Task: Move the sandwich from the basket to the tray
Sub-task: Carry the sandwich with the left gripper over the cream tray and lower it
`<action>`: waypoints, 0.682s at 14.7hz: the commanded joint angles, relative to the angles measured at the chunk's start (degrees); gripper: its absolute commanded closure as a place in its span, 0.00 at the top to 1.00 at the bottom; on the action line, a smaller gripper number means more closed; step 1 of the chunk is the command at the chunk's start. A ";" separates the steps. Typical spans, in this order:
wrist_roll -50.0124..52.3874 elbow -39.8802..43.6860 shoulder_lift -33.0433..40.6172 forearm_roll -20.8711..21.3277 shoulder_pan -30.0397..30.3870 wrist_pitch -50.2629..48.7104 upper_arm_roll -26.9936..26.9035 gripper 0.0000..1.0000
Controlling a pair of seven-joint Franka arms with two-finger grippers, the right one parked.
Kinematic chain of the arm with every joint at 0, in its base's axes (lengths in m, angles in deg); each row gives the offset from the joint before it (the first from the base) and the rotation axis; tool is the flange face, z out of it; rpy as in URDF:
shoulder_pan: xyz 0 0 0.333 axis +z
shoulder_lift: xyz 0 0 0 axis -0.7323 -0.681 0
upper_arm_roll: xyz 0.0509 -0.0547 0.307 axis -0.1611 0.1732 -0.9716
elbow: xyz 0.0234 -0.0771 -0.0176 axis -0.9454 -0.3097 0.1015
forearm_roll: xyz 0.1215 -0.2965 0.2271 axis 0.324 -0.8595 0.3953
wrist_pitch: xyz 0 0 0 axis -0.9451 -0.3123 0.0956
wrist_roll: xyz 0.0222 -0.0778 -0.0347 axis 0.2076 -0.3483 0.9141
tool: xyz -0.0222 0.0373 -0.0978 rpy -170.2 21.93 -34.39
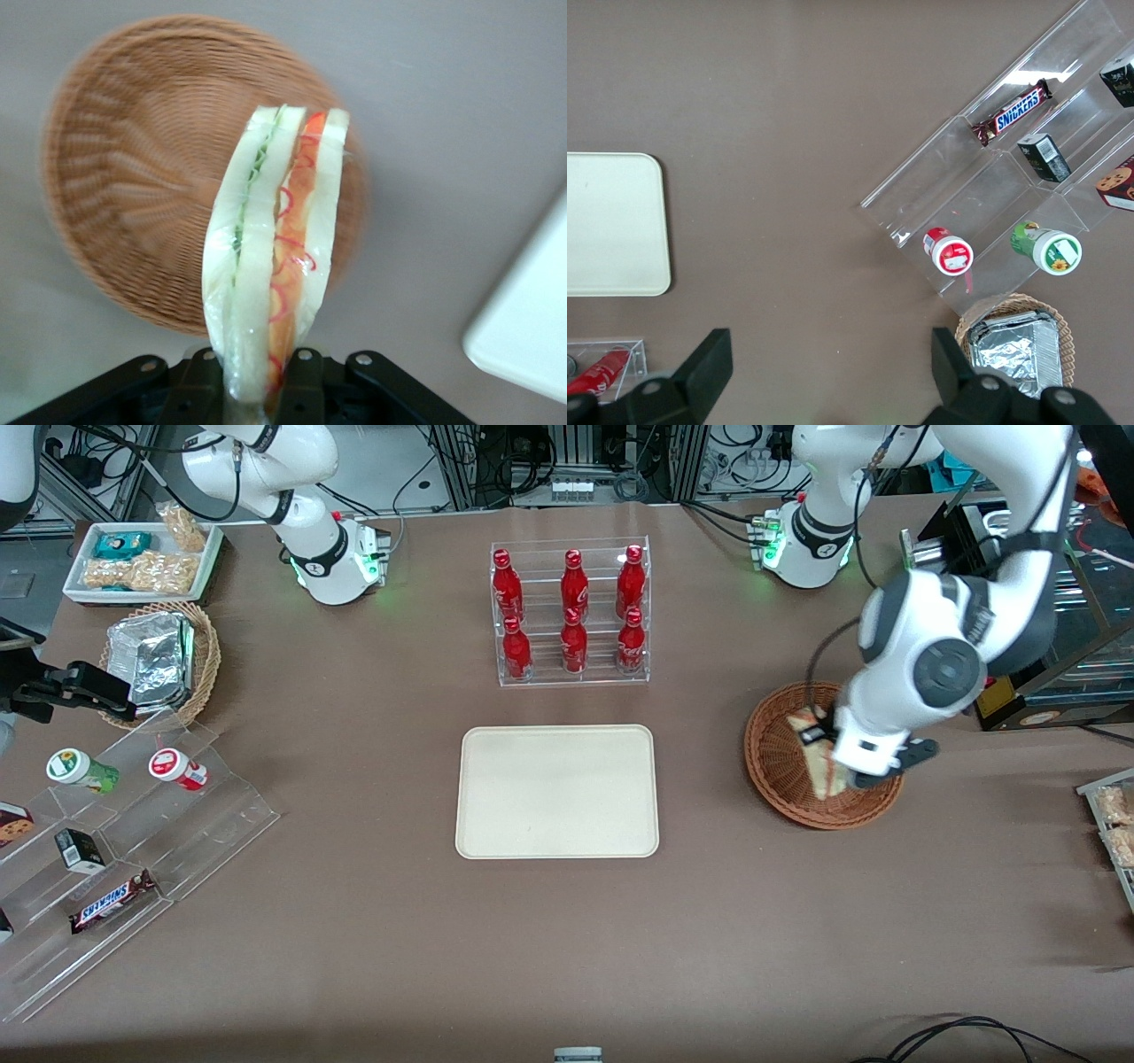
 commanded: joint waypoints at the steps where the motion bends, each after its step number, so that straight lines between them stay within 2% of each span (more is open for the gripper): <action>1: 5.28 4.14 -4.86 0.04 -9.72 2.51 1.68 0.08; 4: 7.57 12.56 -15.30 1.09 -18.34 5.94 1.68 0.08; 7: 9.43 23.98 -27.25 3.37 -23.54 8.76 1.60 0.10; 10: 17.57 34.89 -37.46 11.43 -28.55 8.77 1.33 0.10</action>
